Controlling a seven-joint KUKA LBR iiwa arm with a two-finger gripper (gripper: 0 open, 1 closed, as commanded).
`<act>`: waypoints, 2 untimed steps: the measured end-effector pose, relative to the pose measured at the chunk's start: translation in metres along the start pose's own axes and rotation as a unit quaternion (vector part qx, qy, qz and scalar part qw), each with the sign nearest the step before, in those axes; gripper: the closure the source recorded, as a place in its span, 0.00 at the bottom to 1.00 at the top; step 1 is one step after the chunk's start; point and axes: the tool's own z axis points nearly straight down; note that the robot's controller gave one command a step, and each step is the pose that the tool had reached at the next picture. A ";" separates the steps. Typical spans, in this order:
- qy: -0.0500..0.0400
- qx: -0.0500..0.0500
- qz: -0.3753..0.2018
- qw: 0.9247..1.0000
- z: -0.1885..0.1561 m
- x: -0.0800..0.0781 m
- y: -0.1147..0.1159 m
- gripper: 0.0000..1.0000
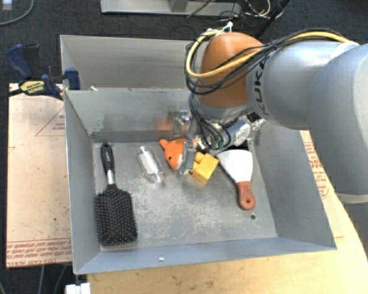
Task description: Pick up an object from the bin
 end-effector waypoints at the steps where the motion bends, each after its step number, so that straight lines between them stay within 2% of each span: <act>1: -0.004 -0.001 0.060 0.998 0.044 0.006 -0.022 1.00; 2: -0.004 -0.001 0.060 0.998 0.044 0.006 -0.022 1.00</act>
Offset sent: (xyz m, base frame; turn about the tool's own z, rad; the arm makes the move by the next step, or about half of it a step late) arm 0.0000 0.0000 0.0000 0.0000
